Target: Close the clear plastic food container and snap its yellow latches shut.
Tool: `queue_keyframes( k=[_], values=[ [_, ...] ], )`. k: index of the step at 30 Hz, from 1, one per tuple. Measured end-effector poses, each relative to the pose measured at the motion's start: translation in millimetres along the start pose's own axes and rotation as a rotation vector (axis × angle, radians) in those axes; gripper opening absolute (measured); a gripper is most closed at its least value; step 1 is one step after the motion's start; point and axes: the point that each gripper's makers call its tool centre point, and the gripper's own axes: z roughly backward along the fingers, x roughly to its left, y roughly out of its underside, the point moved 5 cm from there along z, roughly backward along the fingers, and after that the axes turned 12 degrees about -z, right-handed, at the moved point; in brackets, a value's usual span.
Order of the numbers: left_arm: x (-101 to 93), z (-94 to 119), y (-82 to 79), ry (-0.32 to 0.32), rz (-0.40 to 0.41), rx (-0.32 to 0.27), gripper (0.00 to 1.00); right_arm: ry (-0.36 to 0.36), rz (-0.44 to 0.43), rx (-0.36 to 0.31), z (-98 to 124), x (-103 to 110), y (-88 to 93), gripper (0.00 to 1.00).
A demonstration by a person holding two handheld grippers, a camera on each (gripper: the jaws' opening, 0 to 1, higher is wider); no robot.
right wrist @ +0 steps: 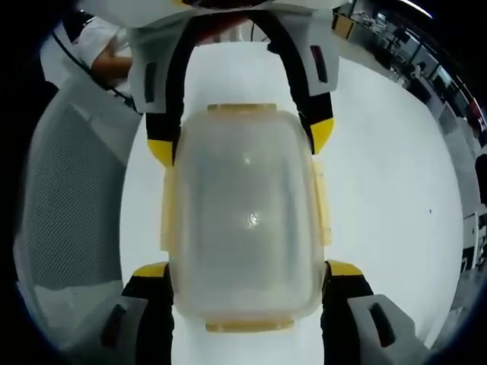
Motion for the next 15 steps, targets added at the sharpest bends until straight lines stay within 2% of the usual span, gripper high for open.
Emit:
queue_keyframes(
  k=[7,15],
  values=[
    [0.3,1.0,-1.0,-0.005,0.002,-0.018,0.82,0.0,0.004,0.014,-0.2,-0.8,0.5,0.81],
    [5.4,-0.2,0.5,-0.005,0.006,-0.012,0.82,0.002,0.005,0.017,-1.6,-5.9,-1.2,0.81]
  ],
)
